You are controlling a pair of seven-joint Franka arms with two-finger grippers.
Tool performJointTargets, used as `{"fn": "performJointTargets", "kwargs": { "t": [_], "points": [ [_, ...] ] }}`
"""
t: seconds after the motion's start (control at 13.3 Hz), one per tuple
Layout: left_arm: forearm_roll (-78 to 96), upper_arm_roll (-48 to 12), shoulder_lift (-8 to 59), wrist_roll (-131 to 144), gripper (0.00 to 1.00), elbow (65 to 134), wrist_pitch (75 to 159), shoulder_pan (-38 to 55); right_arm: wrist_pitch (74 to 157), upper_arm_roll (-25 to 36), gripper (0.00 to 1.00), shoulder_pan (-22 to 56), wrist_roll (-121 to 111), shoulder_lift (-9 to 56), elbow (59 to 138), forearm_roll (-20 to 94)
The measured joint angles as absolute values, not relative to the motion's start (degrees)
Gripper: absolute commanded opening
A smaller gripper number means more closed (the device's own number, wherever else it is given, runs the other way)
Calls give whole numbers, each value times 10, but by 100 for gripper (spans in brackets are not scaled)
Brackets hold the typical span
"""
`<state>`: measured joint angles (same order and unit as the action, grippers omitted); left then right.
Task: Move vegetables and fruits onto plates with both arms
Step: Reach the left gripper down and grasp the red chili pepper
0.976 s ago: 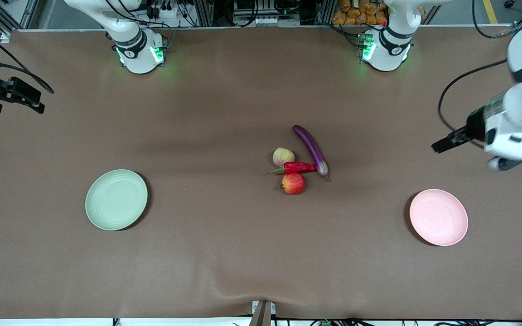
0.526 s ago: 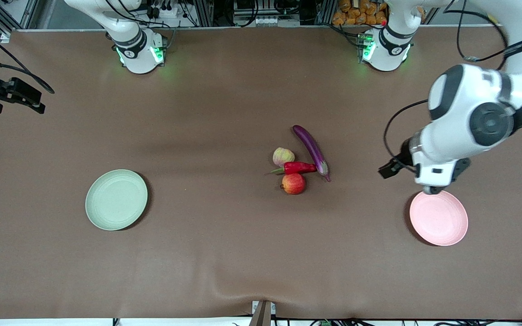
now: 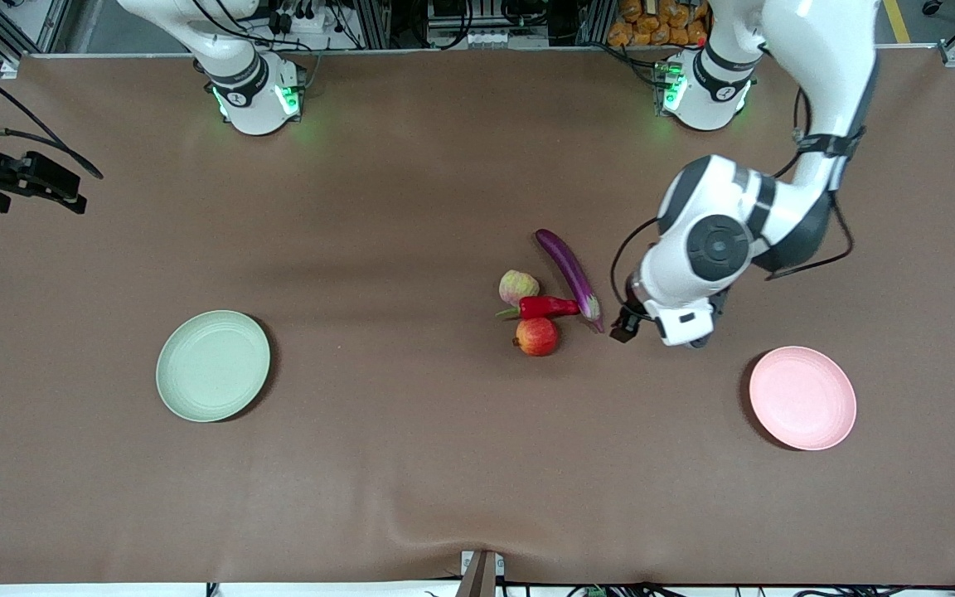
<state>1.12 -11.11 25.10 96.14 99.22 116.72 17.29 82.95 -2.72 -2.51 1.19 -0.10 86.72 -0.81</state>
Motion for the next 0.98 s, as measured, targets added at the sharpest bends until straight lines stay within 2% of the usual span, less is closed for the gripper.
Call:
{"fn": "performJointTargets", "kwargs": {
  "t": [0.53, 0.98],
  "points": [
    [11, -111, 296, 1170, 100, 1076, 1313, 219, 830, -26, 100, -29, 12, 7, 867, -8],
    [11, -111, 318, 1244, 100, 1081, 1354, 227, 830, -26, 100, -36, 12, 12, 867, -8]
  ]
}}
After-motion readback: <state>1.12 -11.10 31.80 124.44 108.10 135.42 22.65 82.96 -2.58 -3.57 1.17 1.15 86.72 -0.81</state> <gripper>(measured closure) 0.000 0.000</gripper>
